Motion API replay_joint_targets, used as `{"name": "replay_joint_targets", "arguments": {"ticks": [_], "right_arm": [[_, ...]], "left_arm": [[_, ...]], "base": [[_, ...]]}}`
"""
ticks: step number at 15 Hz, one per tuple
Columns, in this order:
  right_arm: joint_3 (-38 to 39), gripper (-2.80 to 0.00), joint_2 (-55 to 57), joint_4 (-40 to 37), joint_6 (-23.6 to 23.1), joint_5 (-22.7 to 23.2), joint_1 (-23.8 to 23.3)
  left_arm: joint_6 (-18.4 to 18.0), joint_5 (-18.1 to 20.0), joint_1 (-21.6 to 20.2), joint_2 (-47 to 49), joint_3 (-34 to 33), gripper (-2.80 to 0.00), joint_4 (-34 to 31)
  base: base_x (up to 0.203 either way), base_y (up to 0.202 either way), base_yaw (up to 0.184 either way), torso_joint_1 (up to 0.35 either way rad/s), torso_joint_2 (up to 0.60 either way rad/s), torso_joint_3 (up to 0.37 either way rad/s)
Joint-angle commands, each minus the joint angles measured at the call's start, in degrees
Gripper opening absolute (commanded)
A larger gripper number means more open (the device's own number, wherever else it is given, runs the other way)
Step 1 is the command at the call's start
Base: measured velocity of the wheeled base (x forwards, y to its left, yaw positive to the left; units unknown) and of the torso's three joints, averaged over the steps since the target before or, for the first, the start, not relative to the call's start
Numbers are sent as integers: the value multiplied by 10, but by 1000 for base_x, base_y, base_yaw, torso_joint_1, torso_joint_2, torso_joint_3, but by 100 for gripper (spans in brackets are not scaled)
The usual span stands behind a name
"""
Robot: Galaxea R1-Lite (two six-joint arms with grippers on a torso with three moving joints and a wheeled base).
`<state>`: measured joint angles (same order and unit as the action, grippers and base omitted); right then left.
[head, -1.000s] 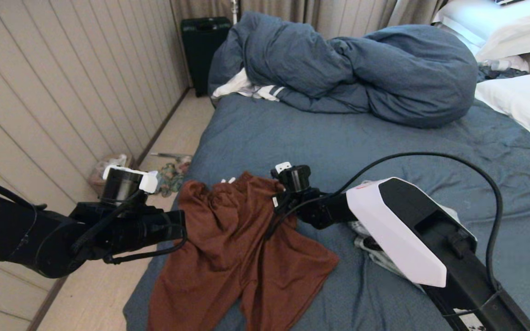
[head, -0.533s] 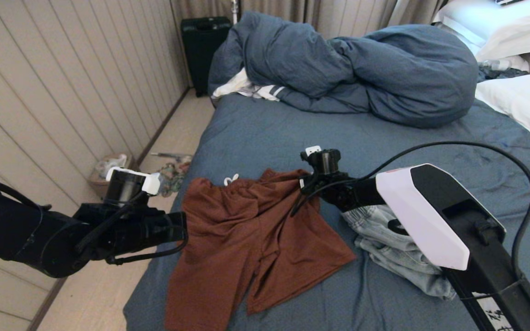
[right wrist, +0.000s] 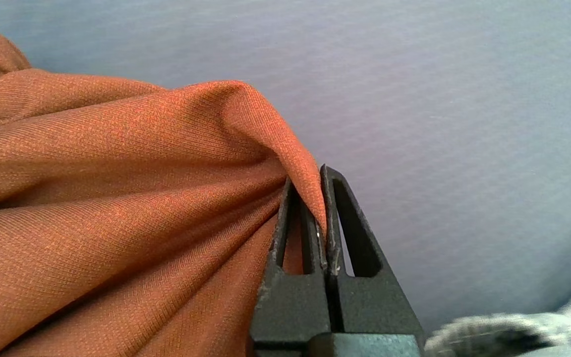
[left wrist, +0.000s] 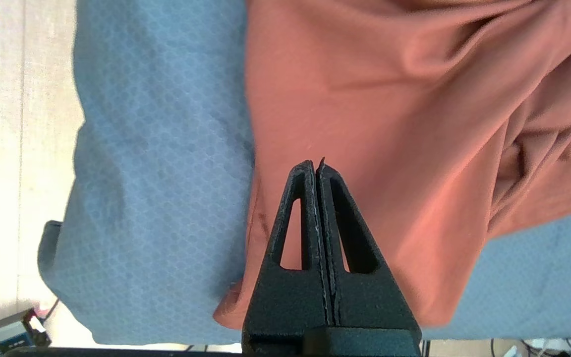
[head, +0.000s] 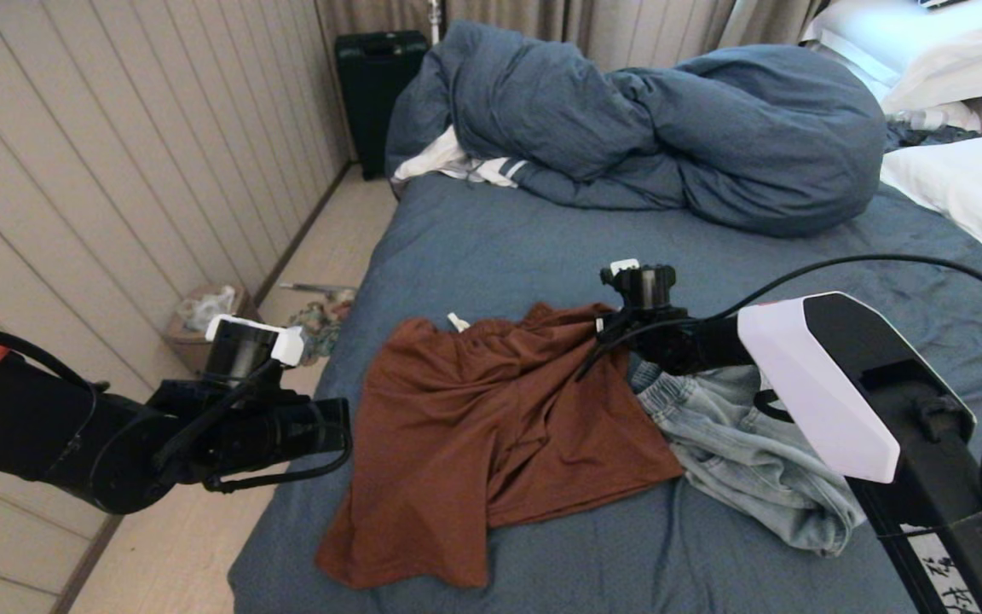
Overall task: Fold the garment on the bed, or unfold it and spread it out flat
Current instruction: Unford the brown shorts
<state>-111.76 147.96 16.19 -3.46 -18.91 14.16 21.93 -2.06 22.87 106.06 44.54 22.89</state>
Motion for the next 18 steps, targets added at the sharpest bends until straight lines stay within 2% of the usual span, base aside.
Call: {"name": "replay_joint_targets", "arguments": {"ticks": [1, 6, 7, 8, 11, 15, 17, 18], "right_arm": [[0, -280, -4, 0, -1, -1, -10], [9, -280, -10, 0, -3, -2, -12], [9, -208, -11, 0, -3, -2, -11], [10, 0, -17, -3, -5, 3, -11], [28, 0, -42, -5, 0, 19, -10], [108, 0, -131, -16, 10, 72, -1], [130, 0, -184, -53, 43, 90, 11], [142, -280, -212, -82, 64, 106, 19]], "left_arm": [[1, 0, 0, 2, 0, -280, 1], [1, -1, 3, 2, -1, -280, 2], [2, -1, 2, 2, -1, -280, 2], [2, -1, 2, 2, -1, -280, 2], [1, -1, 2, 3, -1, -280, 1], [2, -4, 11, -4, -7, -280, 2], [2, -5, 14, -9, -10, -280, 2], [2, -5, 14, -8, -10, -280, 2]], "base": [[0, 0, 0, 0, 0, 0], [0, 0, 0, 0, 0, 0], [0, 0, 0, 0, 0, 0], [0, 0, 0, 0, 0, 0], [0, 0, 0, 0, 0, 0], [0, 0, 0, 0, 0, 0], [0, 0, 0, 0, 0, 0], [0, 0, 0, 0, 0, 0]]}}
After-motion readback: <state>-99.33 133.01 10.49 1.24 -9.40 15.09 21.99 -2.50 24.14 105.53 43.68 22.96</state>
